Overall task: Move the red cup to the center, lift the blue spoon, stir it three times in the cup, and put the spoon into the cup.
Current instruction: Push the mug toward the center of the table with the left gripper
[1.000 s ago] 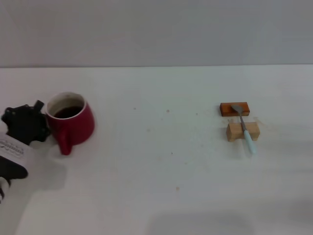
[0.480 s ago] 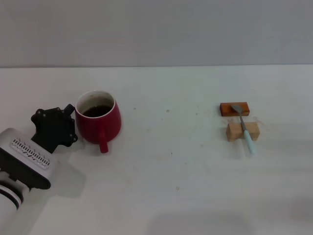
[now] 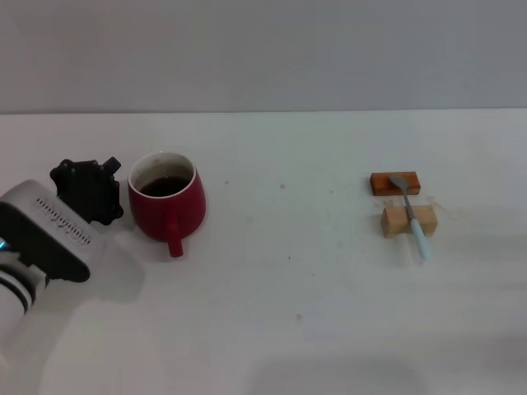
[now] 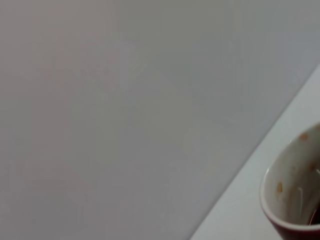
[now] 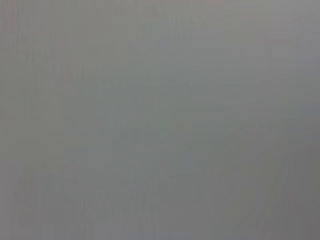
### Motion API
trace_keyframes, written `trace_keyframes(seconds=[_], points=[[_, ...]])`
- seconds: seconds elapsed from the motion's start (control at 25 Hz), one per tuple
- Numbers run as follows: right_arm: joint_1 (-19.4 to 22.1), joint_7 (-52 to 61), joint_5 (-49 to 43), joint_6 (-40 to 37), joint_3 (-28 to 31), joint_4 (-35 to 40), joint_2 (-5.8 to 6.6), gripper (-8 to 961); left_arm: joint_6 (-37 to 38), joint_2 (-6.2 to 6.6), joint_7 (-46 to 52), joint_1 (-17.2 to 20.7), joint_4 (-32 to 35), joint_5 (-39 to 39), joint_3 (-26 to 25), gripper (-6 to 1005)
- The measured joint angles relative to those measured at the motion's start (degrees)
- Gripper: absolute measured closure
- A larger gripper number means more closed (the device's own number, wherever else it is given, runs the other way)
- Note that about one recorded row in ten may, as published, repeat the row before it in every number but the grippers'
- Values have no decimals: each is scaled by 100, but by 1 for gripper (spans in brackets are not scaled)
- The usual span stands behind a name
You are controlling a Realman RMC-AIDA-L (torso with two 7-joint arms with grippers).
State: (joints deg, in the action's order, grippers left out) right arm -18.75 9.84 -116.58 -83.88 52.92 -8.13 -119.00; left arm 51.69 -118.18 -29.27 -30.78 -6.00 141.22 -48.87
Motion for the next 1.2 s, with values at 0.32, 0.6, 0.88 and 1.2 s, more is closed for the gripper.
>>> trace_keyframes(seconds=[0.32,0.6,0.88,1.2], points=[[-5,0,18,15,35,1,0,158,-221,6,-467,-149,59,19,88,981],[-43,-24,22,32,42,5,3,158,-207,-20,-647,-102,-208,21,444,979],[-69,-27,22,37,16,10,9,158,-178,-37,-664,29,-546,20,695,977],[-69,-30,7,39,-2,-5,9,157,-167,-47,-725,136,-846,17,985,974]])
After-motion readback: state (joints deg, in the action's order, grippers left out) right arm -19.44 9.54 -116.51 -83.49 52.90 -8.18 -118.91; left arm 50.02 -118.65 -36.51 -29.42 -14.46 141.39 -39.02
